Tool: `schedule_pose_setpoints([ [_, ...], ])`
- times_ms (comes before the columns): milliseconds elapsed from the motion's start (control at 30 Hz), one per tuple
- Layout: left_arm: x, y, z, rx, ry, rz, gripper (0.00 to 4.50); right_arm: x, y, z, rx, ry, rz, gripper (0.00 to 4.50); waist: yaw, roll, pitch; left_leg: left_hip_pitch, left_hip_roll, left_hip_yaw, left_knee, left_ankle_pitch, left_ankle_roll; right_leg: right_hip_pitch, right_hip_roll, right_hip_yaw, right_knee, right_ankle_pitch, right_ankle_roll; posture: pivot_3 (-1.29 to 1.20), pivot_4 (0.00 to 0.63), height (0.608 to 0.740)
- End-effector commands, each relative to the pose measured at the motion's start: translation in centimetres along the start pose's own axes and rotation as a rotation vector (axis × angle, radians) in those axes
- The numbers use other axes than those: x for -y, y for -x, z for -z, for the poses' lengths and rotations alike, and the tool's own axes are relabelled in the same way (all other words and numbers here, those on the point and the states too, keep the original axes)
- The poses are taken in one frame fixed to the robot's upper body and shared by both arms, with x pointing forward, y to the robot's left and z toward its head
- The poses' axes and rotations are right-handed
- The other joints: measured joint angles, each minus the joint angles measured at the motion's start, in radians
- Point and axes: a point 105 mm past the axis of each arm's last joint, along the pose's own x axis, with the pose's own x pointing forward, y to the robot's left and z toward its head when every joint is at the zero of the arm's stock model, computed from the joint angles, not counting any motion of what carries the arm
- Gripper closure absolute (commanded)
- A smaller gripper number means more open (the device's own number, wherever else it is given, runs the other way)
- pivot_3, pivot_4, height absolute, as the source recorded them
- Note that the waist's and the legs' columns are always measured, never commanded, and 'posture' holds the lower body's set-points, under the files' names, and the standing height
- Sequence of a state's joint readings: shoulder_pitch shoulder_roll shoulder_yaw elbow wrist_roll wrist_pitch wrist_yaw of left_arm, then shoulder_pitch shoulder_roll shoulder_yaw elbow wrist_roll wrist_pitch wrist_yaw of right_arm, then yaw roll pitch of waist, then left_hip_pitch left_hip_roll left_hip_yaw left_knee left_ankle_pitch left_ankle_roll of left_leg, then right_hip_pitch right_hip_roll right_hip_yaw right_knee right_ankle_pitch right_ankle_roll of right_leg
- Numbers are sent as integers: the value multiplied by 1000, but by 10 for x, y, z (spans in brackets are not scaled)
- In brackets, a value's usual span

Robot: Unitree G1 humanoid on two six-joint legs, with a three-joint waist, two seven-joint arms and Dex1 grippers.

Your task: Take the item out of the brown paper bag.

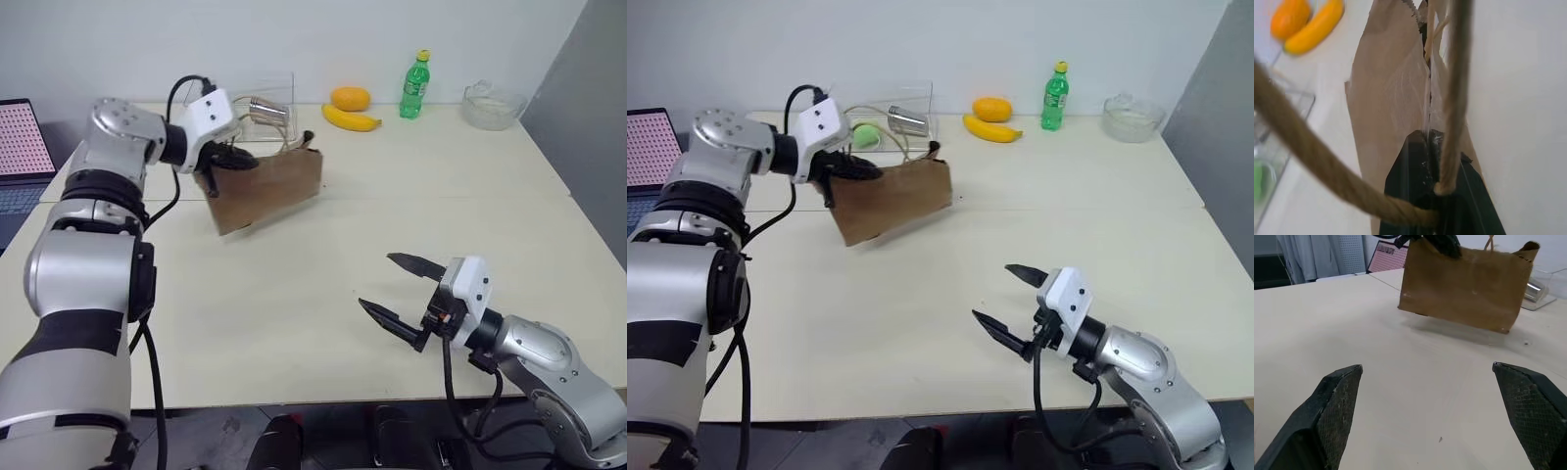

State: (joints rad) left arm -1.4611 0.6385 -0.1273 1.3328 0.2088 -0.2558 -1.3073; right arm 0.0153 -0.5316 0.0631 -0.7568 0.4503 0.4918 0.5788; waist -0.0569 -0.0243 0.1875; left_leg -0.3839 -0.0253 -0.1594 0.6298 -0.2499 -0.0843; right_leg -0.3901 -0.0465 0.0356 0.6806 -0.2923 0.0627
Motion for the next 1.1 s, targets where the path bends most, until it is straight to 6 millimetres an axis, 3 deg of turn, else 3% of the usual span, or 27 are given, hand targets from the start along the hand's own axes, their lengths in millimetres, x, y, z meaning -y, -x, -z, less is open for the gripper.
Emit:
schedule_pose_setpoints([
  [33,-3,-2,-32,97,-104,13,4480,-2,3,-14,52,56,36,0,0,0,0,0,0,0,0,0,0,0,0,0,0,0,0,0,150,740],
  [267,20,-32,-42,128,-175,144,4480,2,9,-31,193,113,174,0,-6,0,0,0,0,1,0,0,0,0,0,1,1,0,0,0,150,740],
  [467,43,-50,-48,150,-222,284,4480,-2,16,-30,209,100,224,0,-1,0,0,0,-1,0,1,0,0,0,-1,1,0,0,0,0,150,740],
  [800,45,-66,-41,71,-393,213,4480,-5,18,-29,207,89,250,0,-4,0,0,1,0,1,1,0,0,0,0,1,1,0,0,0,150,740],
  [1100,43,-78,-45,67,-408,139,4480,-5,13,-29,211,77,238,0,-1,0,0,1,-1,0,1,0,0,0,0,1,1,0,0,0,150,740],
])
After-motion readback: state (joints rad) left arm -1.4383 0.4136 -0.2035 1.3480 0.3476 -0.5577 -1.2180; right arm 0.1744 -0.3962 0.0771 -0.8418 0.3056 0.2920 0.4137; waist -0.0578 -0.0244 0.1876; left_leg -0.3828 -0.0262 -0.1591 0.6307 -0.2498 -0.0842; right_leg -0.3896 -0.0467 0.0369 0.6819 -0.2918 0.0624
